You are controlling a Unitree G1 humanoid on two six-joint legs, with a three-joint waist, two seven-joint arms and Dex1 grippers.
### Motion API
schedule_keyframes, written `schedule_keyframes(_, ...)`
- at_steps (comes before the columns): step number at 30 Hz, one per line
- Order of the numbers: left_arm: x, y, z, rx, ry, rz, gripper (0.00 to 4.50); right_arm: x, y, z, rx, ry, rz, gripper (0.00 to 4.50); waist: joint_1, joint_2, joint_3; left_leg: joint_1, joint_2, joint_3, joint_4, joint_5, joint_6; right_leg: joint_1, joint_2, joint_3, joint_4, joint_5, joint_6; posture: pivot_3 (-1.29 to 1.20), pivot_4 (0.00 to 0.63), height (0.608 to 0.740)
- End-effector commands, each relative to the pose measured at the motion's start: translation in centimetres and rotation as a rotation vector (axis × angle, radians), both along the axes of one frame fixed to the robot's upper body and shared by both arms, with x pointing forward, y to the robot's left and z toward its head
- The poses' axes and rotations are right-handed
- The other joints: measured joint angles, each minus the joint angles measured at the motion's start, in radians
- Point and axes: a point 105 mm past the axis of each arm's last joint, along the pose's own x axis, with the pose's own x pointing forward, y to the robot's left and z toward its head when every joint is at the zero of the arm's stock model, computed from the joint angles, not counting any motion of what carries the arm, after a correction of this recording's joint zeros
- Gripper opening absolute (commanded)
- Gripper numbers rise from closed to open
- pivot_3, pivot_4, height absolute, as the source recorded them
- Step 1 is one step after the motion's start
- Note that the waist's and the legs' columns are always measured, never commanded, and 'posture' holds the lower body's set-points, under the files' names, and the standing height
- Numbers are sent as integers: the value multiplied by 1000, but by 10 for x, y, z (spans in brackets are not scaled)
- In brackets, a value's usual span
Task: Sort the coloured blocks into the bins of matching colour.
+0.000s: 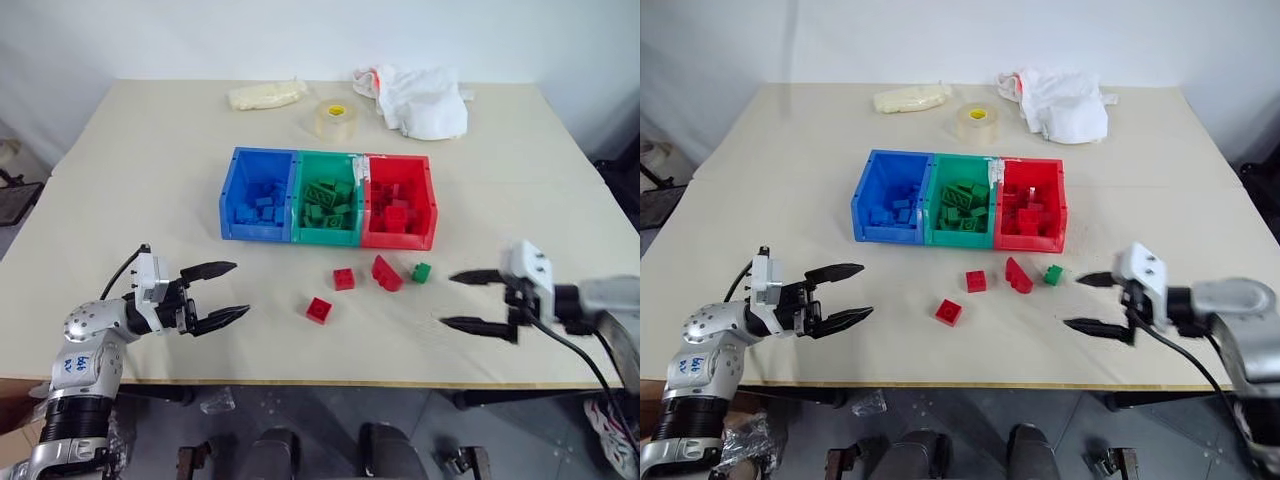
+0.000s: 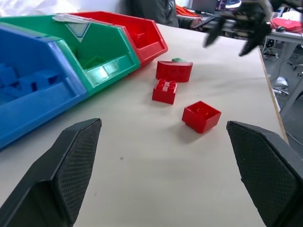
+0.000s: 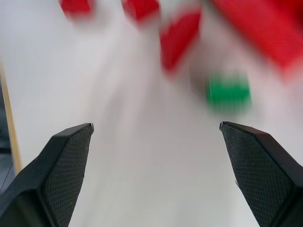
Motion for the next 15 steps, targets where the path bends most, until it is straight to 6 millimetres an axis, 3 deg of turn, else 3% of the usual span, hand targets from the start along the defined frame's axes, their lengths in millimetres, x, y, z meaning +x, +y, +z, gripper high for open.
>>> schedule_keyframes(1,2,1,9,17,-44,-14,4500,-1,-7,16,-8,-68,-28,4475,-3,0,0,1,0,0,0,0,0,0,0,0,0,0,0,0,150,740)
schedule_keyframes(6,4,-4,10,18,-51,-32,4500,14,6,9,29,-90,-44,4475,-6,0,0,1,1,2,0,0,0,0,1,1,0,0,0,0,150,740)
schedule_keyframes(9,4,-10,12,12,-60,-48,4500,34,23,3,58,-117,-40,4475,-5,0,0,1,1,1,1,0,0,0,1,0,0,0,0,0,150,740)
schedule_keyframes(15,1,-13,13,9,-69,-50,4500,70,39,-16,55,-109,-70,4475,-2,0,0,0,-1,-1,0,0,0,-1,0,0,0,0,0,0,150,740)
